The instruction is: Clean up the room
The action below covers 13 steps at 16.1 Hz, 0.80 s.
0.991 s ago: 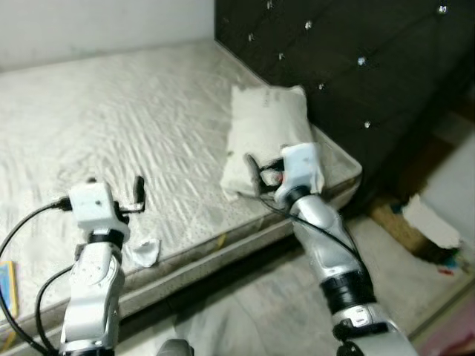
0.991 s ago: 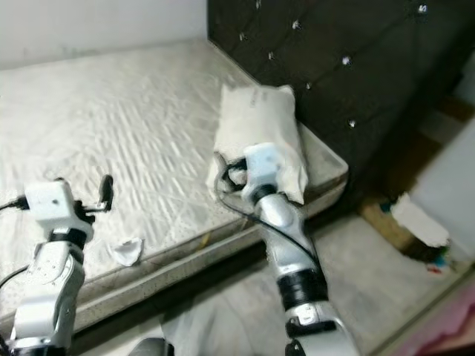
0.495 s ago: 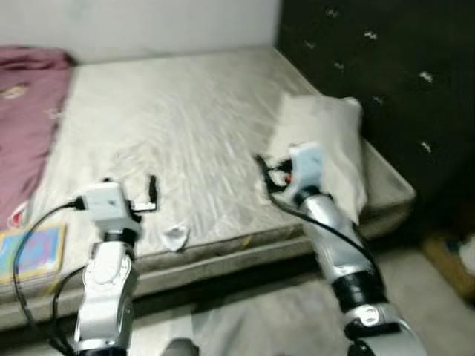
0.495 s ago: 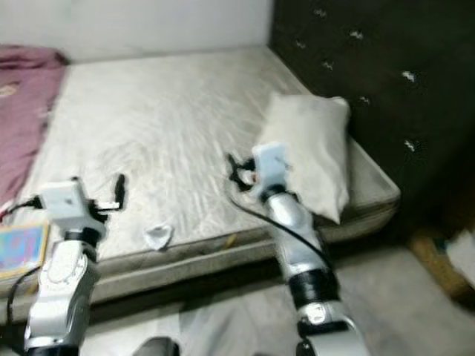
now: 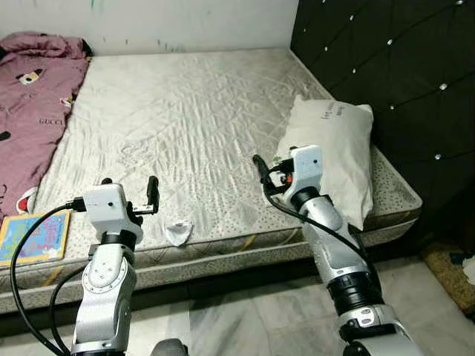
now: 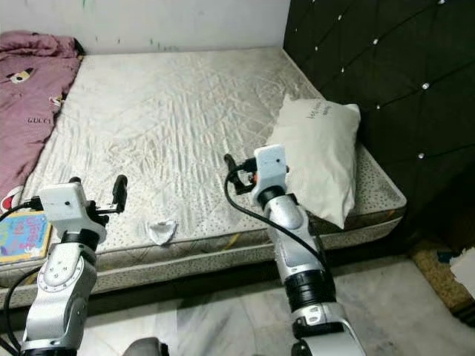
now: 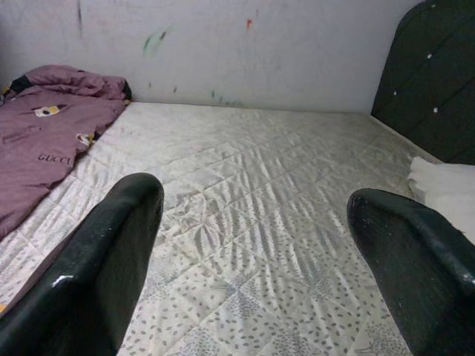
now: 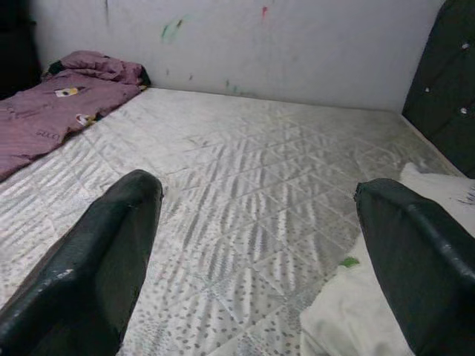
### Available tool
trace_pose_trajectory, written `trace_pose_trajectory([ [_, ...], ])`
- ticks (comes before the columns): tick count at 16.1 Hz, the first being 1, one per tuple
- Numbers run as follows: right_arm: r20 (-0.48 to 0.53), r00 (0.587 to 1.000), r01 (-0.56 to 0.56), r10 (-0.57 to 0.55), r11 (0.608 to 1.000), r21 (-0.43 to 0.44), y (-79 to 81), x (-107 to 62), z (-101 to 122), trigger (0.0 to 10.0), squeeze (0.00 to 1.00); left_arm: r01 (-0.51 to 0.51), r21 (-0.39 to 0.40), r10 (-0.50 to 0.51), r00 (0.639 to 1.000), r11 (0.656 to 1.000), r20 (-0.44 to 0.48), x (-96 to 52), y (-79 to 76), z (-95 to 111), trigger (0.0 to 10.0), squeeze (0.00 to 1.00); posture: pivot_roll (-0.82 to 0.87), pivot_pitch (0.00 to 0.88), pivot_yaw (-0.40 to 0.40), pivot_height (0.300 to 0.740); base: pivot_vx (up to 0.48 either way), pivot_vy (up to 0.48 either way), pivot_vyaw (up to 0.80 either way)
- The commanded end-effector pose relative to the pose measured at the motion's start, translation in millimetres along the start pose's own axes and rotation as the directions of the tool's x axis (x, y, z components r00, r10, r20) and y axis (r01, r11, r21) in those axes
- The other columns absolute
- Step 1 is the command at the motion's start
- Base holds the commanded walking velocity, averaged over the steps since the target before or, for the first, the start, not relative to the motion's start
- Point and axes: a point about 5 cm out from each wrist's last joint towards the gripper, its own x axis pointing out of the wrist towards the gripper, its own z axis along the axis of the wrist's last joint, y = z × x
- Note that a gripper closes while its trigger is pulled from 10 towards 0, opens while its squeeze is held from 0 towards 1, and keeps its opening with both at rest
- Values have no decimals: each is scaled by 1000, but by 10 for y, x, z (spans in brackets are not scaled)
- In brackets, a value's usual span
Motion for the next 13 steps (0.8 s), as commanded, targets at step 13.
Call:
trace_pose_trajectory([
  [13, 15, 1000, 7, -7, 1000, -5, -7, 28, 33, 10000, 0, 22, 1, -22, 1000, 1000, 17, 15, -6, 40, 10000, 0, 17, 0, -70, 740, 314, 0, 0],
])
